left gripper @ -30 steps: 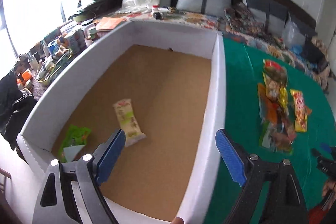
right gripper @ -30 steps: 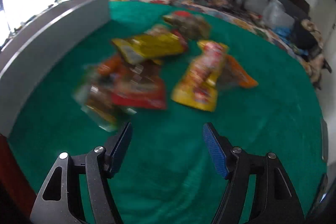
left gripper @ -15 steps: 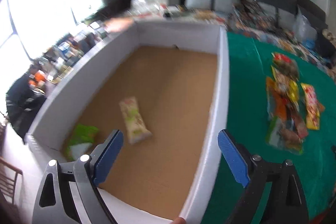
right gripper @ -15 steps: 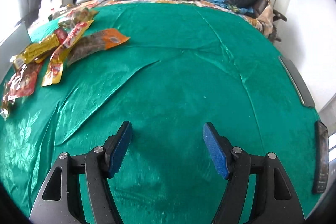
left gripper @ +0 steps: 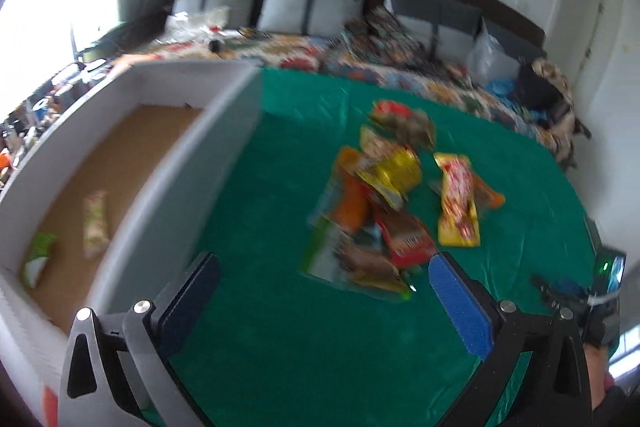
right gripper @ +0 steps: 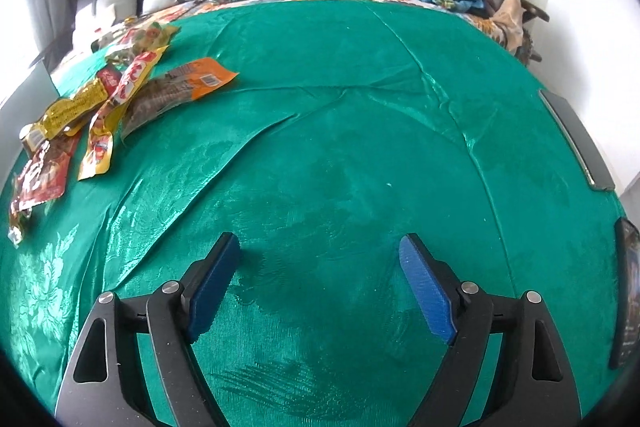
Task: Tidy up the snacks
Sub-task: 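Return both grippers to the snack pile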
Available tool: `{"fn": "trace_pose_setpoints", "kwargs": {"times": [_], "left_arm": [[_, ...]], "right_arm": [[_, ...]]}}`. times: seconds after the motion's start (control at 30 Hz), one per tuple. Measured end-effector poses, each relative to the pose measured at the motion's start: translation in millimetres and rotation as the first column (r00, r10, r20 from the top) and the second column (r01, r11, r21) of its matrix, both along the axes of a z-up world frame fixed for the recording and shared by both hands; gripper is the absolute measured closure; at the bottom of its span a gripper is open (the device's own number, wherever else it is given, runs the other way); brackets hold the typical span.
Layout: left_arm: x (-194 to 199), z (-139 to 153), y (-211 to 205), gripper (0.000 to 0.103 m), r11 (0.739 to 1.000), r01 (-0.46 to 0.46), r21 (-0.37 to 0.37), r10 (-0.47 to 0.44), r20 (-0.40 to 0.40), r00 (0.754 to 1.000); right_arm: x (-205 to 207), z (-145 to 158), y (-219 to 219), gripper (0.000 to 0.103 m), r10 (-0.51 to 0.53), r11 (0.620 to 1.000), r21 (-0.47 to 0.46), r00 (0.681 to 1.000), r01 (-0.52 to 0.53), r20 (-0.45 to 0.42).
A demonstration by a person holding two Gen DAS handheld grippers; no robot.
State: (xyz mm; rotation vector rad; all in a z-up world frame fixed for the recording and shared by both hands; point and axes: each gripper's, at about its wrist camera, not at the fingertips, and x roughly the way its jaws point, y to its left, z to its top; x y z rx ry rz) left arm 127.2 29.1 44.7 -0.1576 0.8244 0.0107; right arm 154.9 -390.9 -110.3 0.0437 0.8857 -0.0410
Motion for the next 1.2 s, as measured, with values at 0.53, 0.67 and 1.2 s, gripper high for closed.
{"fn": "trace_pose_setpoints", "kwargs": {"times": [0.53, 0.67, 1.2], "left_arm": [[55, -123, -60, 0.0, 0.991, 0.07, 0.113, -0.053, -0.15, 0.987], [53, -122, -56, 0.0, 0.991, 0.065, 0.115, -0.048, -0.144, 0.988], [52, -122, -54, 0.0, 0.991, 0.065, 0.116, -0.049, -0.142, 0.989]], "right_arm": [[-1, 0, 0, 0.017, 0.0, 1.0, 0.001, 1.0, 0.0, 0.0], [-1, 0, 1, 0.016, 0.001, 1.0, 0.0, 1.0, -0.001, -0.001], [0, -2, 4, 0.01, 0.007, 1.0, 0.004, 1.0, -0.007, -0.007]]}}
